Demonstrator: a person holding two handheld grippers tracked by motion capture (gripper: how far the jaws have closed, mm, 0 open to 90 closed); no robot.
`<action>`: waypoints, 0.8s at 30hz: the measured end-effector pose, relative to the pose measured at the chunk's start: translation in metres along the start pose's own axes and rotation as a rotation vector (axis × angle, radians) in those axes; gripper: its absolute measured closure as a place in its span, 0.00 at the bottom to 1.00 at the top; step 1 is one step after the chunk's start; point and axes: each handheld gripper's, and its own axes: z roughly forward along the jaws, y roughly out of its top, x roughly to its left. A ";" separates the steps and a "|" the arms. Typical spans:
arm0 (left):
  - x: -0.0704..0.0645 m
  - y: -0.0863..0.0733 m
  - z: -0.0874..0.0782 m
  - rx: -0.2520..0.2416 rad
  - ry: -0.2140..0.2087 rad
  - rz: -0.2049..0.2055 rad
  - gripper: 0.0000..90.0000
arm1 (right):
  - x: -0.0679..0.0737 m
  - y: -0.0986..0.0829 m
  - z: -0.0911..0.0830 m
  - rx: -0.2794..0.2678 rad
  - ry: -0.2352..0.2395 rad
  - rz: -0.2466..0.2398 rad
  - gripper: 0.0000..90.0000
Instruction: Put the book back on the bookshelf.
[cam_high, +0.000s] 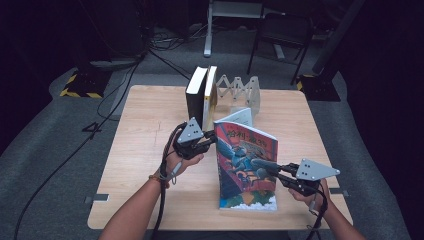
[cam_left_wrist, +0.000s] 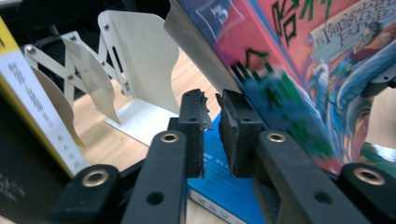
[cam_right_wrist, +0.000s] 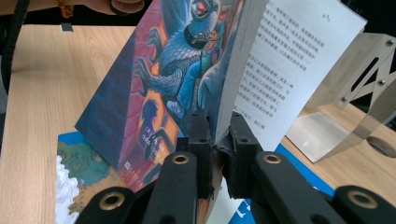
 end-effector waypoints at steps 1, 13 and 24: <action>0.000 0.000 0.000 0.000 0.000 0.000 0.87 | 0.000 0.000 0.000 0.000 0.000 0.000 0.92; -0.007 -0.021 0.001 0.120 -0.098 0.013 0.57 | 0.007 -0.007 -0.007 -0.029 -0.006 -0.017 0.92; -0.035 -0.037 0.010 0.214 -0.271 -0.044 0.27 | 0.006 -0.009 -0.006 -0.032 -0.009 -0.020 0.92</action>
